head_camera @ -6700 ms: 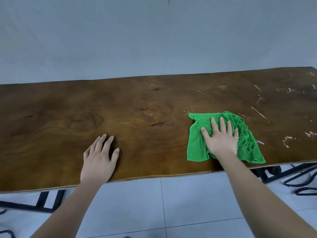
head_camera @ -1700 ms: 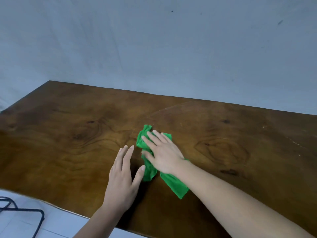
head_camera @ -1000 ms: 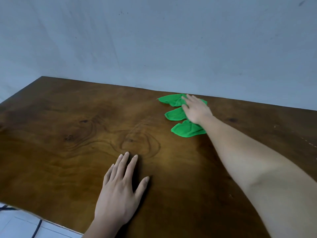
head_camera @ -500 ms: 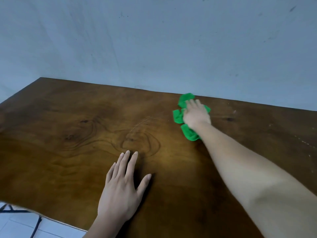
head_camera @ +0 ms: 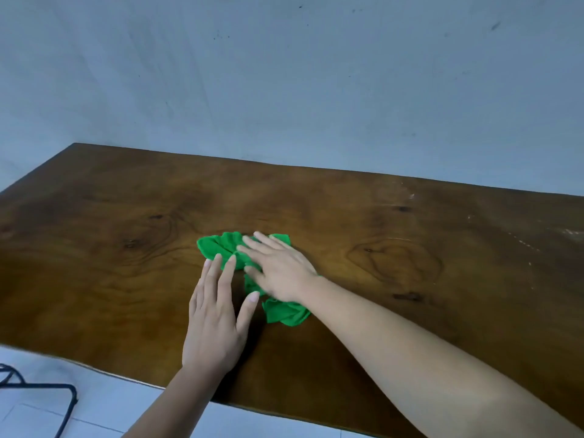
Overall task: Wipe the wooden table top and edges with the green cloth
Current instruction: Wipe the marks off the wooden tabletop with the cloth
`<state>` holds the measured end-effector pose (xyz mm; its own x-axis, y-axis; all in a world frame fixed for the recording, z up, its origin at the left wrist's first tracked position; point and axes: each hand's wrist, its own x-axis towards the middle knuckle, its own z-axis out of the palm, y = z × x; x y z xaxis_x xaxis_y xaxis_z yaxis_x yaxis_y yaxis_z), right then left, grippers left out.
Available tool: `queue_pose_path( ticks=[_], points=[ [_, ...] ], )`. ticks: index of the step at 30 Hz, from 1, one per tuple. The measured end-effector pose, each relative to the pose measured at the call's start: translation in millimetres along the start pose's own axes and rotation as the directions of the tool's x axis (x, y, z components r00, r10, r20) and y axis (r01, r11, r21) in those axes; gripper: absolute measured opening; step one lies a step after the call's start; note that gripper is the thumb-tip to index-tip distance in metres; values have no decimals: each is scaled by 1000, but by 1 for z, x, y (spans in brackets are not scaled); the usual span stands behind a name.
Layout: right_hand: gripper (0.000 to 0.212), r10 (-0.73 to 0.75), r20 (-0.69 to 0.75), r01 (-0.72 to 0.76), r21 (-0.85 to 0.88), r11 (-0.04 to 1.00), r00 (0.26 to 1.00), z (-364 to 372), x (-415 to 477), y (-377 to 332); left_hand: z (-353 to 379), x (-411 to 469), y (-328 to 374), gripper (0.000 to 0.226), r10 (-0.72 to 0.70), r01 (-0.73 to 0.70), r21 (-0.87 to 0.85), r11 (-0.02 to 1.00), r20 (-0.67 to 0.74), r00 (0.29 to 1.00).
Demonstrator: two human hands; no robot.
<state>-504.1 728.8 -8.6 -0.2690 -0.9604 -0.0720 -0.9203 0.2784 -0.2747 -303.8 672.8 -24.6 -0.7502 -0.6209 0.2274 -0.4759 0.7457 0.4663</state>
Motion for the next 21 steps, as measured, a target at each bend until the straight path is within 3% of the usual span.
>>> queue_pose_path(
  ticks=[4,9,16,21],
  points=[
    [65,275,-85,-273,30,962,958,-17,-56,60,-1,1,3,81,18,-21,46,999,71,997],
    [65,573,-161,-568,81,819,803,-31,-148,150,2,0,24,79,43,-56,92,994,140,989],
    [68,777,-196,-770,128,625,598,-41,-293,228,21,-14,82,79,157,-177,83,981,207,966],
    [70,857,-206,-849,152,505,473,-33,-350,223,37,-31,114,76,197,-230,90,969,280,940]
  ],
)
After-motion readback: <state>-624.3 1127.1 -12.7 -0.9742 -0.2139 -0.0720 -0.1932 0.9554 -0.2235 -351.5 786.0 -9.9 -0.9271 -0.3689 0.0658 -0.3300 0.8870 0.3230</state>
